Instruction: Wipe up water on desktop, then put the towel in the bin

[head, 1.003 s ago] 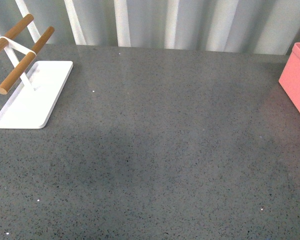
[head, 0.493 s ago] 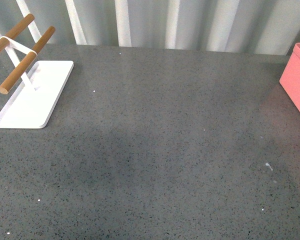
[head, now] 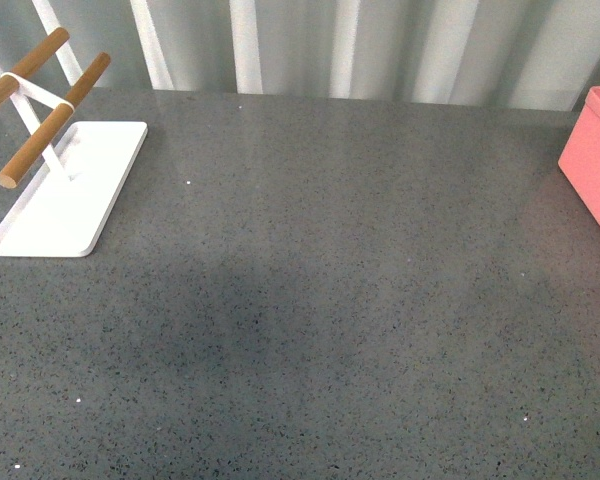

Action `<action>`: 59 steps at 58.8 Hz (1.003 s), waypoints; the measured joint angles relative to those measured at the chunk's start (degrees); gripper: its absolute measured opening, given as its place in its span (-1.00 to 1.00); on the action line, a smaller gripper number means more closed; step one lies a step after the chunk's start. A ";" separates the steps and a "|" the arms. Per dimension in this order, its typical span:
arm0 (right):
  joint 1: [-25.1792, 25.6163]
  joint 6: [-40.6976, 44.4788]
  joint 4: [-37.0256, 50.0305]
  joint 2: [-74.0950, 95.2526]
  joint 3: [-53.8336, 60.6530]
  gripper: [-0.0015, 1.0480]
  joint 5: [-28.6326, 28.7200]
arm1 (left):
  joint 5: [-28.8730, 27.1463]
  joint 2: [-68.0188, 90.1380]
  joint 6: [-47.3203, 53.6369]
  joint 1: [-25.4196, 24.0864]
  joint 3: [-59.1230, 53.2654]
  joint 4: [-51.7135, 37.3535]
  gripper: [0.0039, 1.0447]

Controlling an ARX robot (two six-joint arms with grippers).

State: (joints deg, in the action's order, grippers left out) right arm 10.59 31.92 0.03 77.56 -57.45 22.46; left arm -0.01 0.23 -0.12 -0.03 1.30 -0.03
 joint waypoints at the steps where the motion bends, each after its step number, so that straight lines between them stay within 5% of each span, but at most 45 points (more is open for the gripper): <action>1: -0.39 -0.24 0.04 -1.09 0.68 0.86 0.24 | -0.02 0.00 0.00 0.00 0.00 0.00 0.87; 16: -9.46 -5.86 -0.76 -22.32 19.04 0.86 -1.11 | 0.02 0.00 -0.02 0.00 0.00 0.00 0.87; 21: -13.49 -15.78 15.39 -27.82 29.53 0.58 -17.31 | 0.02 0.00 0.00 0.00 0.00 0.00 0.87; 24: -11.98 -23.34 25.49 -30.62 36.52 0.34 -21.05 | 0.00 0.00 0.00 0.00 0.00 0.00 0.87; 29: -10.64 -27.39 31.08 -31.98 42.56 0.03 -22.05 | -0.07 -0.02 0.00 0.00 0.00 0.00 0.87; 46: -10.62 -29.88 30.45 -39.01 49.42 -0.92 -21.90 | -0.02 0.00 -0.02 0.00 0.00 0.00 0.87; 59: -10.62 -30.40 27.23 -45.18 52.83 -0.94 -21.99 | 0.00 0.00 0.00 0.00 0.00 0.00 0.87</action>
State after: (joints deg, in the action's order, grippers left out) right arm -0.03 1.52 27.27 32.38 -4.62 0.47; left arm -0.01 0.23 -0.12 -0.03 1.30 -0.03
